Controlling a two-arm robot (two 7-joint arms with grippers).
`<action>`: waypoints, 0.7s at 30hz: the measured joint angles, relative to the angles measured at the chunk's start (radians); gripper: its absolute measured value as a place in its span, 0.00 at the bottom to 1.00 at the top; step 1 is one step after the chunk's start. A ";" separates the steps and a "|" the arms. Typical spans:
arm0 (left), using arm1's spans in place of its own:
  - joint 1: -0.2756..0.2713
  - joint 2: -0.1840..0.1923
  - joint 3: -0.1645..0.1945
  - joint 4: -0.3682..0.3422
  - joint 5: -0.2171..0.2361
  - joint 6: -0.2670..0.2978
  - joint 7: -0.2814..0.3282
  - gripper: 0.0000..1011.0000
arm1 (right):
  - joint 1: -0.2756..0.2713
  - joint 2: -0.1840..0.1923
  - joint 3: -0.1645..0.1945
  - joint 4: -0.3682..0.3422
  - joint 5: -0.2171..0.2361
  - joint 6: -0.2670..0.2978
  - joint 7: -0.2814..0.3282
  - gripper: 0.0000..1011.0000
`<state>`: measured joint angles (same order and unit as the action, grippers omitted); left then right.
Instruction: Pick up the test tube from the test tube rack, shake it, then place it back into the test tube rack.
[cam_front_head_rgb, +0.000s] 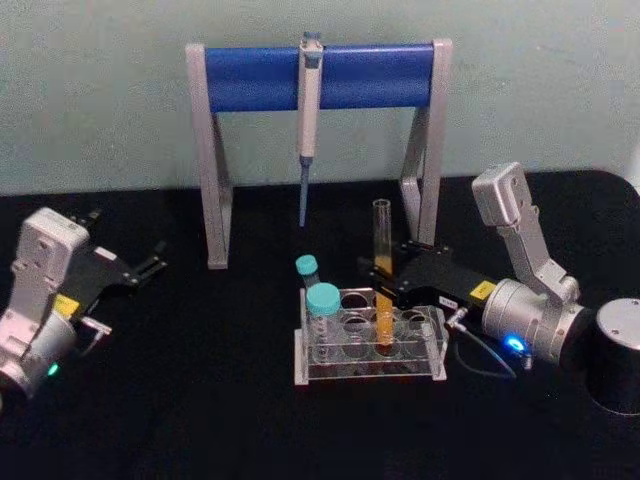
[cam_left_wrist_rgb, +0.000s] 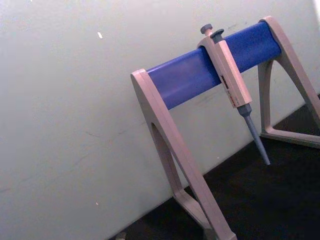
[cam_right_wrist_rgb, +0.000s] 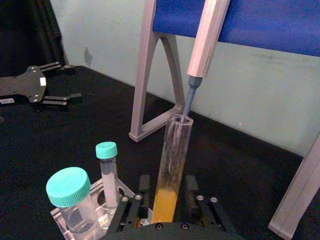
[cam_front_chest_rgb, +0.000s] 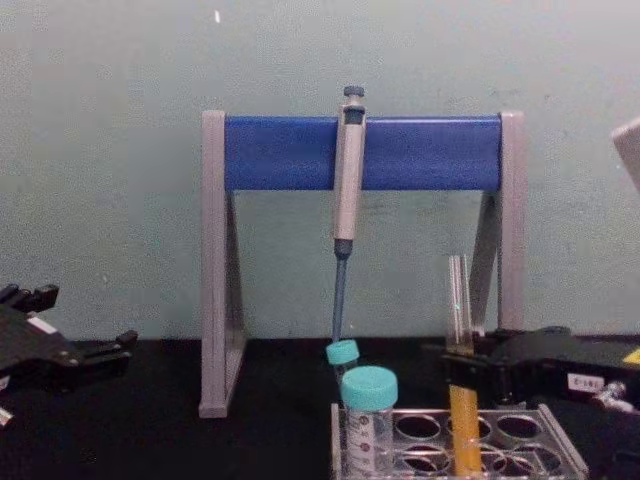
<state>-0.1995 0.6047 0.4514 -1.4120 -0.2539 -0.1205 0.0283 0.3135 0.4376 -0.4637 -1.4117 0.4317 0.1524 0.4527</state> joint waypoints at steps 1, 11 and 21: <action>0.000 0.000 0.000 0.000 0.000 0.000 0.000 0.99 | 0.000 0.000 0.000 0.000 0.000 0.000 0.000 0.45; 0.000 0.000 0.000 0.000 0.000 0.000 0.000 0.99 | 0.000 0.000 0.000 0.000 0.001 0.000 0.000 0.23; 0.000 0.000 0.000 0.000 0.000 0.000 0.000 0.99 | 0.000 0.000 0.000 0.000 0.001 0.000 0.000 0.23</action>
<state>-0.1995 0.6047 0.4513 -1.4120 -0.2539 -0.1205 0.0283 0.3135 0.4375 -0.4638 -1.4118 0.4327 0.1521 0.4528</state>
